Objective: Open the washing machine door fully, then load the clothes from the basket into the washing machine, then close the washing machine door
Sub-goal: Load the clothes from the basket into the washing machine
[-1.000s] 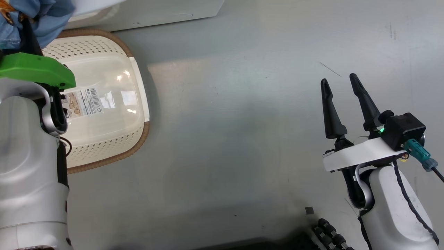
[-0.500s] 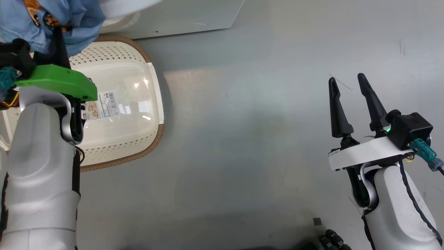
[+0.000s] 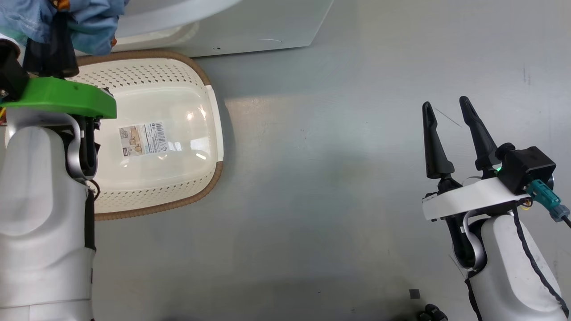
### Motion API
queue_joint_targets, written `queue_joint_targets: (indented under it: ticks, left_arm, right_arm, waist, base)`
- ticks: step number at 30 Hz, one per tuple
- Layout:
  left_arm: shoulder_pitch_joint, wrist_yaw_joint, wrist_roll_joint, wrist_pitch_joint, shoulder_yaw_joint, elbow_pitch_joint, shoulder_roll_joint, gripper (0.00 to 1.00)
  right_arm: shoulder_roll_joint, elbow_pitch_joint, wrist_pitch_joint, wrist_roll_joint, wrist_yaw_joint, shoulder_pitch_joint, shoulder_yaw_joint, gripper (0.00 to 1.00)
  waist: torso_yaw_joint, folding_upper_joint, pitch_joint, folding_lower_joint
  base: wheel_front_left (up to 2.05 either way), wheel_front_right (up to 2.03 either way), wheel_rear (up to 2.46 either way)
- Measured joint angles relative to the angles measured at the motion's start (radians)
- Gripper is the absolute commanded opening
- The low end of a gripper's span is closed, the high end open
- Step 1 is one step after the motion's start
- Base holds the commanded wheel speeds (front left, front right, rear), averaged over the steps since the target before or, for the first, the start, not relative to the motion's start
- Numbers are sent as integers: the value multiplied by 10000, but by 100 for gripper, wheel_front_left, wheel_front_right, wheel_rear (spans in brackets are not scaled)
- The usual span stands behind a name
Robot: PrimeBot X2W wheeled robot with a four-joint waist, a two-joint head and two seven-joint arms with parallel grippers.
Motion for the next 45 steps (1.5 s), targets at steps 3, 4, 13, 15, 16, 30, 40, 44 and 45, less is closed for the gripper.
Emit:
queue_joint_targets:
  ticks: [3,4,13,15,16,30,40,44,45]
  left_arm:
    - [-15,0,71,0,2,-387,52,0]
    - [-28,0,77,0,-6,-479,75,0]
    - [-620,-36,437,0,-163,-928,604,0]
    - [-839,-46,495,0,-221,-926,713,0]
    - [-933,-48,523,0,-272,-924,769,0]
    - [-2346,-88,198,1053,-146,-196,1212,0]
    - [-3290,-90,180,1739,-163,121,1532,0]
    - [-3689,-90,153,2121,-165,355,1593,0]
    - [-3768,-92,150,2238,-167,443,1616,0]
  right_arm:
    - [-2,-2,0,0,0,72,-2,100]
    - [-2,-2,-2,0,0,95,0,100]
    - [2,-2,0,0,0,111,61,100]
    - [4,2,-2,0,0,111,82,100]
    - [4,4,0,0,0,111,96,100]
    - [29,0,-2,38,2,101,395,100]
    - [42,-23,0,113,0,96,412,100]
    - [54,-75,-2,115,0,73,430,100]
    - [54,-86,-2,119,2,66,430,100]
  waist:
    - [43,0,-22,0]
    - [55,0,-30,0]
    - [62,0,-62,0]
    - [38,0,-58,0]
    - [23,0,-55,0]
    - [-424,0,239,0]
    - [-608,0,679,0]
    - [-660,0,931,0]
    - [-672,0,999,0]
  base:
    - [0,0,0]
    - [0,0,0]
    - [0,0,0]
    - [0,0,0]
    - [0,0,0]
    - [0,0,0]
    - [0,0,0]
    - [0,0,0]
    - [0,0,0]
